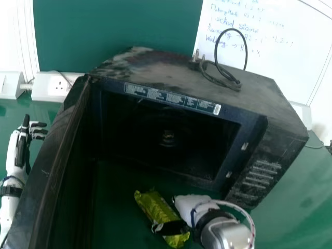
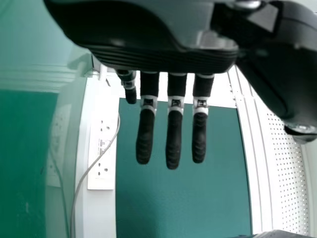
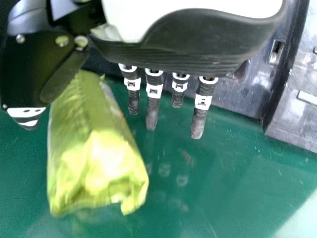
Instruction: Put biscuit inside oven
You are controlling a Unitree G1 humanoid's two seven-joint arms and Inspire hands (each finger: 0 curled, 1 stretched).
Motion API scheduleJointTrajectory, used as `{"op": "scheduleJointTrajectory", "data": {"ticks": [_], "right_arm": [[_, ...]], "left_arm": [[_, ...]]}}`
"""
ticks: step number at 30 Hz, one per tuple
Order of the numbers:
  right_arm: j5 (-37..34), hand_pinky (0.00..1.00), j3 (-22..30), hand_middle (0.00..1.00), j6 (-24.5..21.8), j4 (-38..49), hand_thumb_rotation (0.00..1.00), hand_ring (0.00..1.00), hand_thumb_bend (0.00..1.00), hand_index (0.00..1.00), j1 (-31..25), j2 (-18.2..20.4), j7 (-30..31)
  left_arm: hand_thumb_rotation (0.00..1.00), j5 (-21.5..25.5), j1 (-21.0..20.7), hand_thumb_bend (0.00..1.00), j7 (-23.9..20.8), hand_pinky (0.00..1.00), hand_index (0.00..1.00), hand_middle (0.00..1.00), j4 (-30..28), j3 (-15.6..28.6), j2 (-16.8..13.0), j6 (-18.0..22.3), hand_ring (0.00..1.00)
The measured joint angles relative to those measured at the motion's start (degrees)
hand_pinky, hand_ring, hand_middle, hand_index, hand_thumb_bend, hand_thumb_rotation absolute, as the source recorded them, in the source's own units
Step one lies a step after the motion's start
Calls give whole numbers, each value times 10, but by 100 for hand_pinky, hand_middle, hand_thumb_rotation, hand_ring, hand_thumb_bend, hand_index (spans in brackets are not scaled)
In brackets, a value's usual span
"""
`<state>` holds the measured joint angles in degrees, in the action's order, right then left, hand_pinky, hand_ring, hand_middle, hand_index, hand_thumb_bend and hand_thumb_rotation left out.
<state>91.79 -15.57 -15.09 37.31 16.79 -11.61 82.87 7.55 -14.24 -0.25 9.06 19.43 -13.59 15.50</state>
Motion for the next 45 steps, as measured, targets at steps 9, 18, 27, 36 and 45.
{"op": "scheduleJointTrajectory", "data": {"ticks": [9,18,27,36,45], "right_arm": [[6,71,13,83,2,-47,50,85,95,82,28,20,-13],[8,64,14,80,0,-74,51,80,97,85,33,23,-44],[35,65,-6,89,0,-71,48,84,95,91,7,31,-75],[47,74,-16,85,13,-47,51,86,97,85,-16,36,-75],[27,61,-11,78,35,-18,49,77,100,84,-39,24,-71]], "left_arm": [[7,1,2,52,2,30,48,43,0,0,2,-2,34],[7,3,2,52,2,30,48,43,-1,0,3,-1,34],[7,3,2,52,3,30,48,43,-1,0,4,1,34],[7,4,2,52,3,31,48,43,-4,0,4,0,34],[7,4,2,52,6,30,48,43,-4,0,4,0,34]]}}
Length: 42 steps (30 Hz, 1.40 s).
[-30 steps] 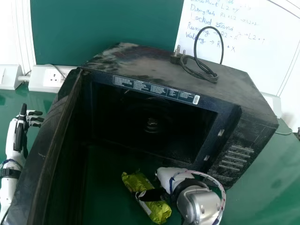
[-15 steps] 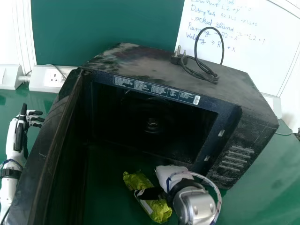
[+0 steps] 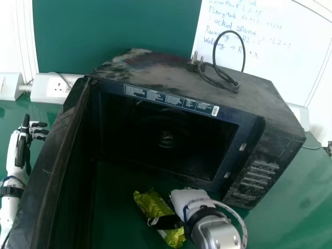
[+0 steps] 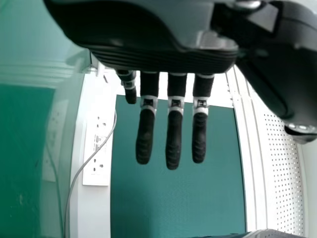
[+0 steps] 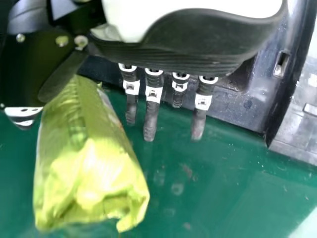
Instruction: Put biscuit inside oven
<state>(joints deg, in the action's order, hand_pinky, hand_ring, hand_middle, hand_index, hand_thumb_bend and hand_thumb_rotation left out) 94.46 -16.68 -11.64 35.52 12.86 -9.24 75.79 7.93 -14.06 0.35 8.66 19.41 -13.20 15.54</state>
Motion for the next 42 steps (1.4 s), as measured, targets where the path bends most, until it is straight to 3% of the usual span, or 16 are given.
{"op": "scheduleJointTrajectory", "data": {"ticks": [4,9,11,14,16,20,24,27,28,29,31,33,39,41,42], "right_arm": [[-7,64,3,76,12,11,49,74,100,79,-6,-4,7],[-21,71,11,80,18,18,49,82,100,77,-7,-11,12],[-25,54,13,72,19,19,47,69,100,75,-7,-12,15],[-30,44,16,63,19,20,44,57,100,67,-8,-11,15],[-33,36,17,57,19,20,42,48,100,67,-8,-11,15],[-34,37,17,62,14,16,38,53,100,65,-8,-6,11],[-23,52,6,74,13,0,39,70,100,72,2,-4,11],[-1,32,-12,57,23,-14,41,46,100,76,12,-5,11],[8,31,-19,56,25,-19,41,44,99,76,16,-4,11],[17,33,-26,60,29,-24,41,48,99,76,21,-4,11],[36,51,-37,78,33,-33,43,70,99,79,28,-3,11],[55,63,-48,88,43,-41,45,82,98,83,34,-4,14],[101,83,-81,91,63,-52,48,87,97,91,46,-2,31],[106,85,-86,90,64,-53,49,87,96,91,46,0,31],[106,79,-87,86,65,-53,47,83,95,88,46,0,31]], "left_arm": [[7,0,0,52,1,30,48,43,0,0,0,0,34],[7,0,-1,52,2,30,48,43,0,0,0,0,34],[7,0,-1,52,3,30,48,43,0,0,0,0,34],[7,0,-1,52,3,30,48,43,0,0,0,0,34],[7,0,-1,52,3,30,48,43,0,0,0,0,34],[7,0,-1,52,3,30,48,43,0,0,1,-1,34],[7,0,-1,52,2,30,48,43,-1,0,2,-2,34],[7,0,-1,52,0,30,48,43,-4,-1,4,-3,34],[7,0,-1,52,0,30,48,42,-8,-2,5,-4,34],[7,0,-1,52,-1,30,48,42,-12,-3,5,-6,34],[7,0,-2,52,-3,30,48,42,-17,-5,8,-10,34],[7,0,-2,52,-6,30,48,42,-17,-5,10,-13,34],[6,0,-2,52,-8,30,48,42,-19,-5,13,-19,34],[6,-1,-2,52,-9,30,48,42,-19,-5,13,-20,34],[6,-1,-2,52,-9,30,48,42,-20,-6,13,-21,34]]}}
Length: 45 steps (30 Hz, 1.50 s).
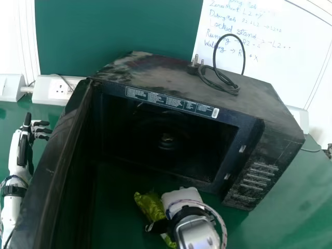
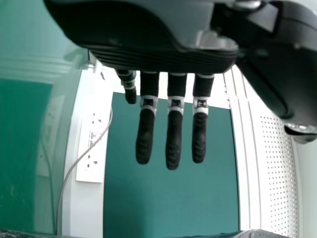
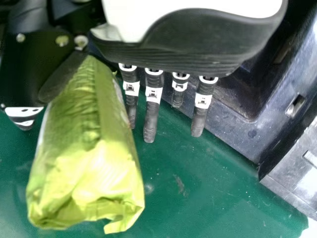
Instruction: Put biscuit inside oven
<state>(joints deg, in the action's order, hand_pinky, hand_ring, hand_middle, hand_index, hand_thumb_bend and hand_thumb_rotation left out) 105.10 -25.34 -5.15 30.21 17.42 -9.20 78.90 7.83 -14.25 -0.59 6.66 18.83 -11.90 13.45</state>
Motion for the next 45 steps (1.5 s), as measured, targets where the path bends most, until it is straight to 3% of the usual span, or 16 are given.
{"op": "scheduleJointTrajectory", "data": {"ticks": [1,3,4,6,8,12,15,17,22,31,34,39,41,43,45], "right_arm": [[0,61,0,73,0,0,42,67,90,82,0,2,0],[2,38,2,54,-7,1,25,46,65,70,-8,6,-13],[8,29,2,47,-15,1,17,36,59,69,-17,10,-33],[20,21,2,41,-26,1,14,29,59,69,-32,16,-61],[25,16,2,36,-33,2,11,23,65,68,-49,18,-88],[26,15,1,34,-36,7,15,22,61,68,-81,18,-139],[27,14,1,33,-36,8,17,21,59,69,-82,21,-140],[27,17,3,36,-34,9,15,24,63,70,-83,21,-140],[23,22,13,41,-29,16,18,29,62,72,-83,21,-130],[-2,20,37,38,-24,35,8,27,70,72,-88,33,-123],[-13,21,46,46,-23,48,1,27,58,75,-91,36,-122],[-58,9,70,47,-9,72,0,17,56,67,-96,25,-111],[-78,7,81,47,-4,87,0,15,56,64,-99,22,-110],[-95,7,92,47,-3,101,0,15,53,52,-102,23,-107],[-106,7,103,47,-2,119,0,15,53,50,-101,23,-104]], "left_arm": [[6,0,0,52,0,30,48,42,-1,-1,0,0,34],[6,-1,0,52,-2,30,48,42,-4,-1,1,-1,34],[6,-2,0,52,-3,30,48,42,-6,-2,1,-2,34],[6,-3,0,52,-3,30,48,42,-9,-2,1,-2,34],[6,-4,0,52,-4,30,48,42,-10,-2,1,-3,34],[6,-4,1,52,-6,30,48,42,-13,-2,1,-4,34],[6,-5,1,52,-6,30,48,42,-14,-3,2,-4,34],[6,-4,1,52,-6,30,48,42,-14,-3,2,-5,34],[6,-4,1,52,-6,29,48,42,-14,-3,1,-5,33],[6,-2,1,52,-3,29,48,42,-13,-2,1,-5,33],[6,-2,1,52,0,29,48,42,-12,-2,1,-5,33],[7,1,0,52,2,29,48,42,-10,-2,1,-5,33],[7,1,0,52,2,29,48,42,-8,-2,1,-5,33],[7,1,0,52,2,29,48,42,-8,-2,1,-5,33],[7,1,0,52,2,29,48,42,-7,-1,1,-5,33]]}}
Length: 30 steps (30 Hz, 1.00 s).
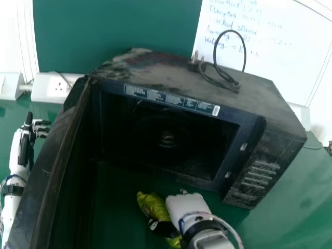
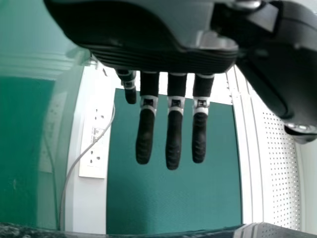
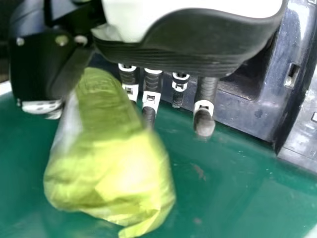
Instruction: Put biscuit inside oven
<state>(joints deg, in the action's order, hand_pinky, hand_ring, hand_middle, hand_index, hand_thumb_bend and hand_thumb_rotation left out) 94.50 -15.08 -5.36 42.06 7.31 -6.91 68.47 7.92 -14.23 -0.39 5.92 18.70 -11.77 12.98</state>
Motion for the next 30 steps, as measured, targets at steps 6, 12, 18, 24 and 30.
{"op": "scheduleJointTrajectory", "data": {"ticks": [6,12,18,24,30], "right_arm": [[-10,8,32,47,6,35,0,16,53,49,33,1,23],[-26,10,49,47,14,38,0,20,53,49,77,0,33],[-26,10,61,47,11,25,0,20,53,48,122,6,44],[-42,8,70,47,10,4,0,16,53,49,144,5,16],[-50,5,69,47,9,-31,0,13,53,49,153,1,-47]], "left_arm": [[7,0,0,52,0,29,48,42,7,0,0,2,33],[7,0,0,52,0,29,48,42,7,0,0,2,33],[6,0,0,52,2,29,48,42,9,0,0,3,33],[7,0,0,52,5,29,48,42,11,0,0,8,33],[7,0,0,52,3,29,48,42,11,0,0,8,33]]}}
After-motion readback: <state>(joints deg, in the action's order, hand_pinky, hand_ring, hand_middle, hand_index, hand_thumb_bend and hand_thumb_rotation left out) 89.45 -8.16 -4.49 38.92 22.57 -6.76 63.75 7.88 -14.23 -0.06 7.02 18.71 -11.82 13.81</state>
